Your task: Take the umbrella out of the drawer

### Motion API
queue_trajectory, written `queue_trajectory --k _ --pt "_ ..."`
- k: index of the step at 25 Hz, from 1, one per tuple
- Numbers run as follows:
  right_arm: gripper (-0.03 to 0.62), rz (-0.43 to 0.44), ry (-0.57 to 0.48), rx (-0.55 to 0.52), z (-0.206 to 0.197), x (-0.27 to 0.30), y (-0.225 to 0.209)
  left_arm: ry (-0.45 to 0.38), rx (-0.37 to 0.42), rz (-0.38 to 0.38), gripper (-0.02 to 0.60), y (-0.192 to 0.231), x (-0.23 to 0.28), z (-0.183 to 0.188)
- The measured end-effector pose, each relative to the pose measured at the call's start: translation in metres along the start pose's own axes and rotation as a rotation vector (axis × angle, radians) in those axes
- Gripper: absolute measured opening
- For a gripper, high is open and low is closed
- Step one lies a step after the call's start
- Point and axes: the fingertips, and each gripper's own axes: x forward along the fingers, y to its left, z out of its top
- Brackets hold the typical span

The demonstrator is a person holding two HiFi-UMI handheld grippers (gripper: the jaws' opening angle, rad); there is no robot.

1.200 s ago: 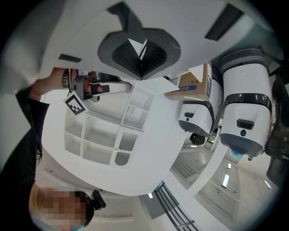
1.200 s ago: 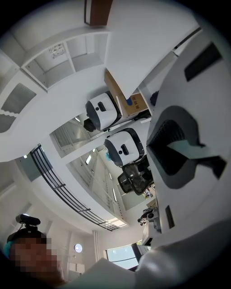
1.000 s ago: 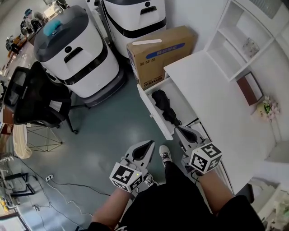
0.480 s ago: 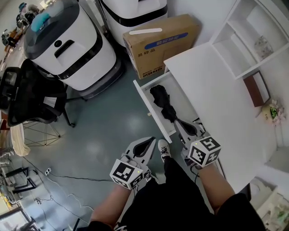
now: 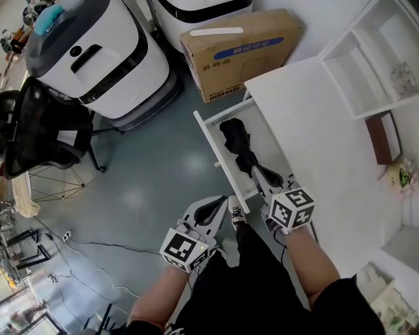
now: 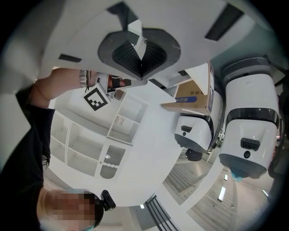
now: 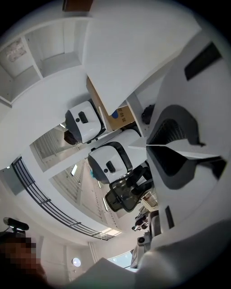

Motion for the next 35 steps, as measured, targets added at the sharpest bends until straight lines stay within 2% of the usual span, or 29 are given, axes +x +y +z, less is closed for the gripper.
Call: queue_trajectory --k 10,13,17,30,35 --pt "0.008 -0.039 0.111 -0.015 -0.035 0.051 -0.039 0.009 -0.019 0.003 -0.003 0.013 0.021 -0.009" --pt "0.077 -0.057 0.149 -0.004 -0.048 0.063 -0.052 0.012 -0.009 0.002 -0.003 0.015 0.028 -0.010" --pt "0.129 -0.079 0.196 0.004 -0.066 0.077 -0.069 0.003 -0.012 0.012 -0.003 0.017 0.033 -0.011" --pt "0.210 -0.115 0.377 -0.085 -0.115 0.127 -0.111 0.042 -0.008 -0.004 -0.003 0.014 0.038 -0.027" --pt "0.225 -0.116 0.446 -0.106 -0.132 0.142 -0.123 0.041 -0.036 0.004 -0.003 0.016 0.038 -0.031"
